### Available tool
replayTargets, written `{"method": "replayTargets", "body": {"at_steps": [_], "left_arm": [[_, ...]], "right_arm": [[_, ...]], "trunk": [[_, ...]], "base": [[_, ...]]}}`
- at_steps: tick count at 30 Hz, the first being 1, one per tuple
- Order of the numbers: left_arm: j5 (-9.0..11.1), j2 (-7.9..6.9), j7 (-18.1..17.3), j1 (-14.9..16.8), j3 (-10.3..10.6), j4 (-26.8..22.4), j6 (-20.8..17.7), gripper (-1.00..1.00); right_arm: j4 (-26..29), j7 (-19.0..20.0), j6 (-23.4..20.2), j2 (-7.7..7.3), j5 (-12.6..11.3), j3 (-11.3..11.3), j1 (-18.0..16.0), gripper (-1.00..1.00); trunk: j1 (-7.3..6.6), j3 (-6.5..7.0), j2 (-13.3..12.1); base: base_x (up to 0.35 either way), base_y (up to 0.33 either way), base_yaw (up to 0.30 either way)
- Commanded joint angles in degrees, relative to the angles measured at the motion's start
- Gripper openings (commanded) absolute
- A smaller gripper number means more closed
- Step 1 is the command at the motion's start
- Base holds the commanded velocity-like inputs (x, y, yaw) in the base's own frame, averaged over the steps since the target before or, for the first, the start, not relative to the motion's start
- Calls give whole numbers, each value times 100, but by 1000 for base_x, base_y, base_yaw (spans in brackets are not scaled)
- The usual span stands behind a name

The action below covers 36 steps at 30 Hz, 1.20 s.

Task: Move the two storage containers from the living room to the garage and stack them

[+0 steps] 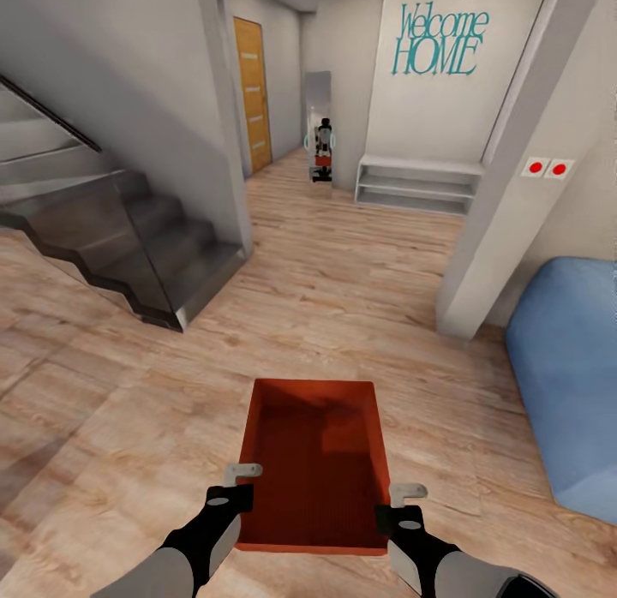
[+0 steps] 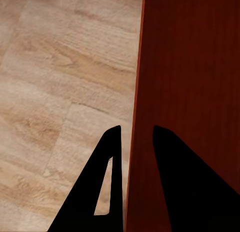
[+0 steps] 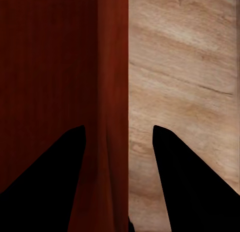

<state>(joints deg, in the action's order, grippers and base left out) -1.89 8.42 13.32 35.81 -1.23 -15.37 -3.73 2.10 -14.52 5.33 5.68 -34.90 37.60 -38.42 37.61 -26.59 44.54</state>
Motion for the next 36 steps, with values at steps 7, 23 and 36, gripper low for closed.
{"method": "replayTargets", "body": {"at_steps": [7, 23, 36], "left_arm": [[-22, -42, 39, -4, -18, 8, -40, -100], [-22, -40, 39, -4, -18, 9, -40, -100], [-22, -41, 39, -4, -18, 17, -40, -100]], "right_arm": [[1, -473, 311, -23, -8, -51, -7, -100], [1, -473, 311, -23, -8, -51, -7, -100], [1, -473, 311, -31, -8, -51, -7, -100]], "trunk": [[4, -6, 4], [4, -6, 4], [4, -6, 4]], "base": [[324, 0, -118], [324, 0, -7], [324, 0, 0]]}}
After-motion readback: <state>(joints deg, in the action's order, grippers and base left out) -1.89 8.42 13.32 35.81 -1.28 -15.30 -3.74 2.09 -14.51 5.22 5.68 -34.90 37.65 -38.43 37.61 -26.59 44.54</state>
